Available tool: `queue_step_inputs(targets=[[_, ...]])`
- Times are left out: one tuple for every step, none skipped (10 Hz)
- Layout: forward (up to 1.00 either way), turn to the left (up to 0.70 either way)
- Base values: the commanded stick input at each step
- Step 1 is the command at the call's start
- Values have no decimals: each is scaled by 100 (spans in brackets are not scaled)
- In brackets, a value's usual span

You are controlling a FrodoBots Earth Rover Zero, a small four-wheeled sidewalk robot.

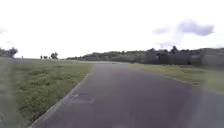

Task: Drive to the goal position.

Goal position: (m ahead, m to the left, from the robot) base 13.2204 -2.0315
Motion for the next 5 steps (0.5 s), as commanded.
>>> queue_step_inputs(targets=[[70,0],[70,0],[70,0],[70,0],[70,0]])
